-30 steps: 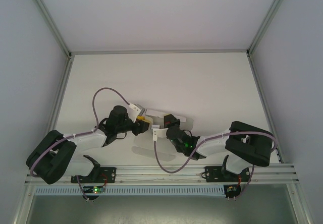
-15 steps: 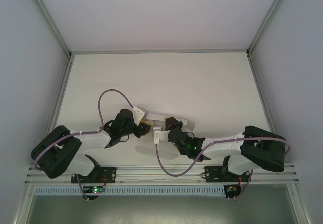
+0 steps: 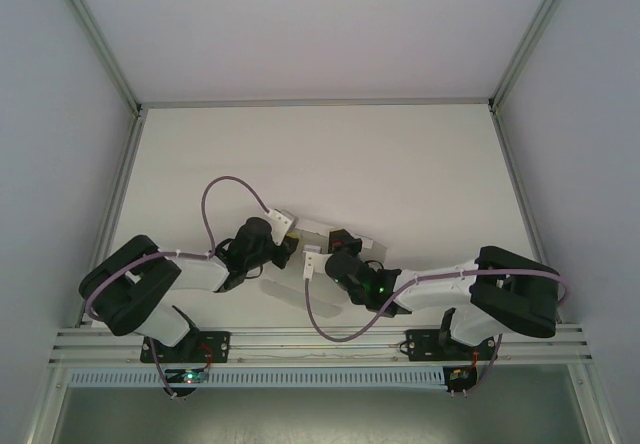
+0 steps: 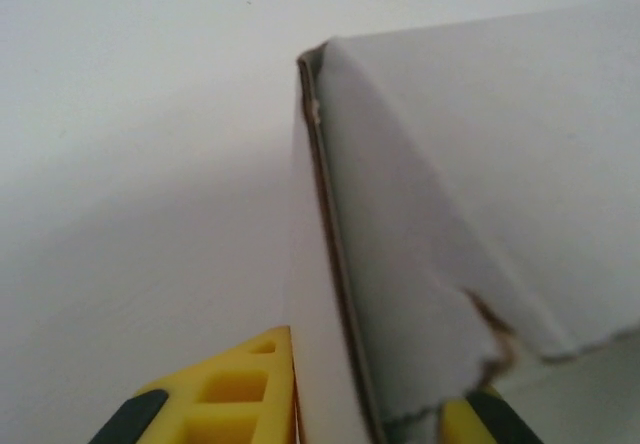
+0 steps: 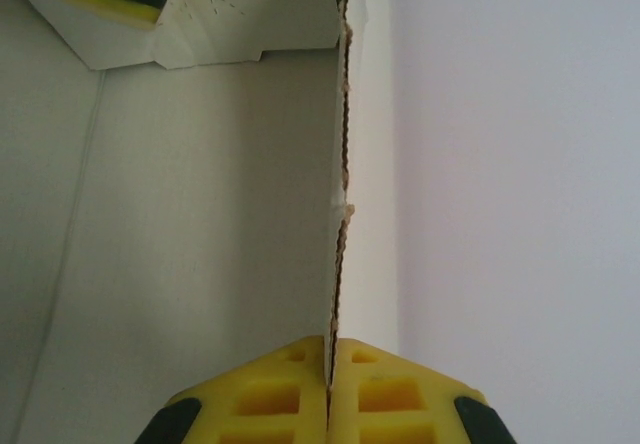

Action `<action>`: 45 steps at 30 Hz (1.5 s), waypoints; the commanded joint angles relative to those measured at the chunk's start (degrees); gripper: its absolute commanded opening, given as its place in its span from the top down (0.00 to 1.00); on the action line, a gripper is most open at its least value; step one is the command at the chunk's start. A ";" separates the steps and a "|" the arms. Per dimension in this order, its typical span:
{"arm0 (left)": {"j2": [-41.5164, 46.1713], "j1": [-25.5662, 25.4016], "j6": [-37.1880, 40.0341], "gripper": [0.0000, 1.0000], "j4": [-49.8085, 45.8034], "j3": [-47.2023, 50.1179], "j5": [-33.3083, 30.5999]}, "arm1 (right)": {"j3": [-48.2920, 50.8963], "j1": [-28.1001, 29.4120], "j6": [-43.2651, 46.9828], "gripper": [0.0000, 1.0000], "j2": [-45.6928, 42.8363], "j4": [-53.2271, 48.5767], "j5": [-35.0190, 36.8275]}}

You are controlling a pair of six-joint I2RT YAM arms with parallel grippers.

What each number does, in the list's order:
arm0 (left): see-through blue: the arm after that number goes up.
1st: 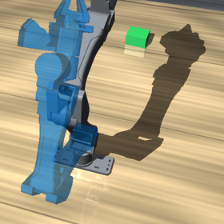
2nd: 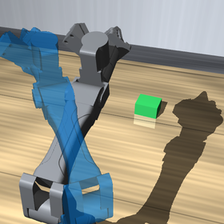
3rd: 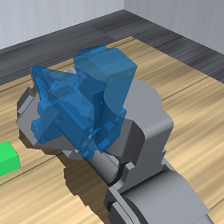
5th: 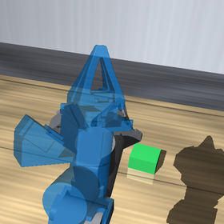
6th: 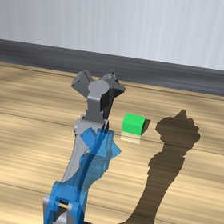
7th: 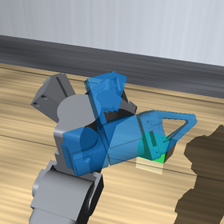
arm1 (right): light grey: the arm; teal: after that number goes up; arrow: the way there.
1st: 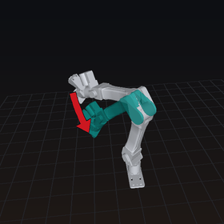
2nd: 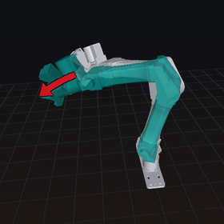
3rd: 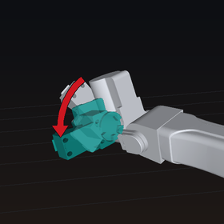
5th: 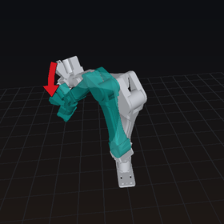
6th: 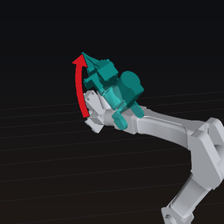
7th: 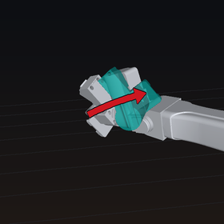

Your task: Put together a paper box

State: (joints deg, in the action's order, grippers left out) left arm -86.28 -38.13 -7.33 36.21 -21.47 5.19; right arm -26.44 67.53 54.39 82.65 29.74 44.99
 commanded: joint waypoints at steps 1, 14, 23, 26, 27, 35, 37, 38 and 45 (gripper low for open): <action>-2.59 -1.02 -1.64 0.87 4.25 -1.42 -10.18 | 0.11 0.59 -2.59 1.00 0.45 -8.91 -7.22; -10.54 -5.11 -12.81 0.94 4.18 -2.08 -38.47 | -2.46 -0.20 -8.25 1.00 3.19 -17.89 -8.25; -9.39 -5.18 -15.48 0.90 0.57 -2.62 -36.97 | -3.35 -1.02 -10.97 1.00 2.74 -21.98 -8.78; -9.26 -5.19 -10.33 0.77 8.87 -0.49 -27.85 | -3.93 -1.17 -11.23 1.00 3.27 -22.35 -9.17; -9.00 -5.19 -9.67 0.76 8.91 -0.57 -26.90 | -3.97 -1.26 -11.23 1.00 3.47 -22.45 -9.29; -5.12 -5.02 -7.59 0.75 5.86 -3.25 -25.71 | -4.49 -1.87 -11.59 1.00 3.64 -23.65 -9.75; -3.85 -4.83 -7.52 0.75 5.14 -3.39 -26.69 | -4.46 -2.03 -11.85 1.00 3.63 -23.70 -9.75; -3.27 -4.76 -7.52 0.75 4.49 -3.51 -26.79 | -4.50 -1.98 -11.85 1.00 3.66 -23.68 -9.81; -1.70 -3.88 -9.59 0.75 4.19 -4.30 -26.19 | -4.94 -2.13 -11.96 1.00 4.71 -24.01 -9.75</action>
State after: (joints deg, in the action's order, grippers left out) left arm -90.24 -44.18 -16.34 38.52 -23.62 -17.72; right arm -33.76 65.36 44.27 84.31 18.37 41.93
